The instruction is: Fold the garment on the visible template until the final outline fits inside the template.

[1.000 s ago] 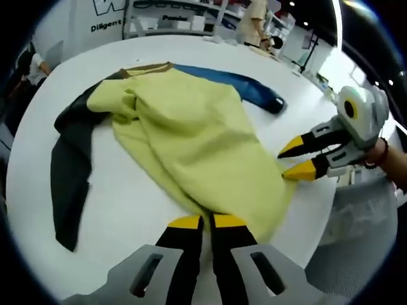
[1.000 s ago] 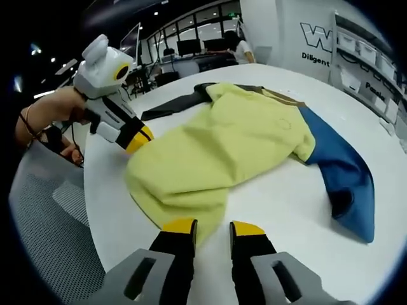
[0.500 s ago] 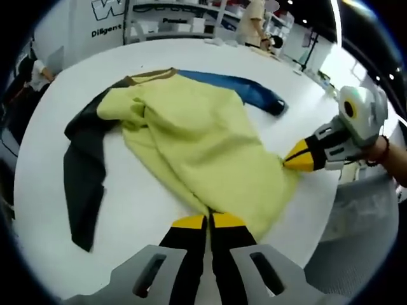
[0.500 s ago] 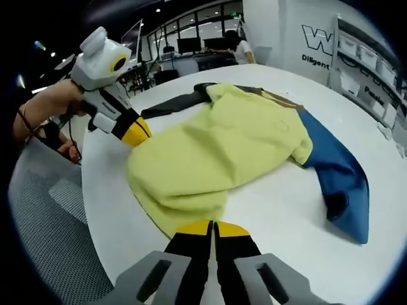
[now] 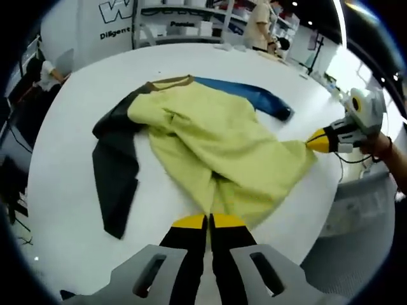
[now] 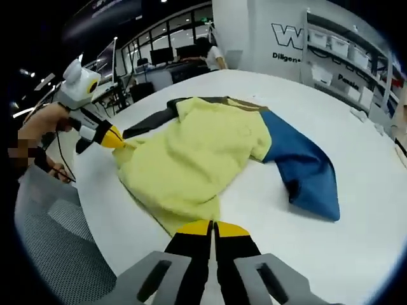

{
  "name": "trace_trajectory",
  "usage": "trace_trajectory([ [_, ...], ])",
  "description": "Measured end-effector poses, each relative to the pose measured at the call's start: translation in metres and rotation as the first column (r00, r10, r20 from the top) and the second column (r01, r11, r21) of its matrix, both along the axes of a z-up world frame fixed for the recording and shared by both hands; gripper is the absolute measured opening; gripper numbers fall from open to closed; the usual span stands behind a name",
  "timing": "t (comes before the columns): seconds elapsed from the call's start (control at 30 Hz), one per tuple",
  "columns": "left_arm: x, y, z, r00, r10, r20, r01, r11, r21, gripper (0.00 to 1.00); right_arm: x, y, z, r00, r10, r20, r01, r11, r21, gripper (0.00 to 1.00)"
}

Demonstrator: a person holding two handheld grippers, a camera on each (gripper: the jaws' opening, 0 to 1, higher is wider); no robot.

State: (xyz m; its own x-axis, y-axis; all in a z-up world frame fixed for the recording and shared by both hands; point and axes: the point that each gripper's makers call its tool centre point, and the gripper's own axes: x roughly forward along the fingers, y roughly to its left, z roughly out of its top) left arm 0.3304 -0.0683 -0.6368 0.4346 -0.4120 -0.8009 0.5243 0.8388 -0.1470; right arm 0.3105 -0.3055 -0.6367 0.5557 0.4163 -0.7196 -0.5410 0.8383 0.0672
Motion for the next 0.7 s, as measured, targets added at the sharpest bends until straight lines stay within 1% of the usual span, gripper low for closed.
trace_trajectory([
  [0.13, -0.004, 0.010, 0.004, 1.000, 0.005, -0.013, -0.004, 1.000, 0.023, 0.00, -0.002, -0.009, 0.003, 0.999, -0.048, -0.016, 0.048, 0.999, 0.009, 0.00],
  [0.17, -0.006, 0.014, 0.005, 1.000, 0.009, -0.019, -0.008, 0.999, 0.031, 0.00, -0.006, -0.013, 0.003, 0.997, -0.067, -0.042, 0.067, 0.998, 0.009, 0.00],
  [0.23, -0.008, 0.018, 0.008, 1.000, 0.011, -0.014, -0.010, 0.999, 0.044, 0.00, -0.010, -0.015, 0.005, 0.996, -0.065, -0.057, 0.065, 0.998, 0.003, 0.00],
  [0.3, -0.013, 0.024, 0.011, 1.000, 0.014, -0.018, -0.013, 0.999, 0.052, 0.00, -0.016, -0.018, 0.009, 0.993, -0.092, -0.079, 0.093, 0.996, 0.005, 0.00],
  [0.43, -0.021, 0.030, 0.013, 0.999, 0.024, -0.028, -0.022, 0.998, 0.060, 0.00, -0.021, -0.021, 0.014, 0.988, -0.130, -0.089, 0.132, 0.991, 0.019, 0.00],
  [0.47, -0.024, 0.032, 0.014, 0.999, 0.030, -0.030, -0.028, 0.997, 0.066, 0.00, -0.020, -0.025, 0.017, 0.983, -0.168, -0.076, 0.169, 0.985, 0.017, 0.00],
  [0.57, -0.031, 0.037, 0.015, 0.999, 0.032, -0.037, -0.029, 0.997, 0.078, 0.00, -0.018, -0.036, 0.023, 0.971, -0.233, -0.047, 0.234, 0.972, 0.010, 0.00],
  [0.6, -0.036, 0.039, 0.015, 0.998, 0.033, -0.044, -0.030, 0.996, 0.080, 0.00, -0.015, -0.039, 0.029, 0.964, -0.265, -0.016, 0.266, 0.964, 0.022, 0.00],
  [0.67, -0.041, 0.044, 0.014, 0.998, 0.042, -0.051, -0.037, 0.996, 0.083, 0.00, -0.015, -0.042, 0.036, 0.955, -0.296, 0.008, 0.295, 0.954, 0.044, 0.00],
  [0.7, -0.043, 0.046, 0.013, 0.998, 0.045, -0.054, -0.040, 0.996, 0.083, 0.00, -0.017, -0.043, 0.036, 0.955, -0.296, 0.002, 0.296, 0.954, 0.043, 0.00],
])
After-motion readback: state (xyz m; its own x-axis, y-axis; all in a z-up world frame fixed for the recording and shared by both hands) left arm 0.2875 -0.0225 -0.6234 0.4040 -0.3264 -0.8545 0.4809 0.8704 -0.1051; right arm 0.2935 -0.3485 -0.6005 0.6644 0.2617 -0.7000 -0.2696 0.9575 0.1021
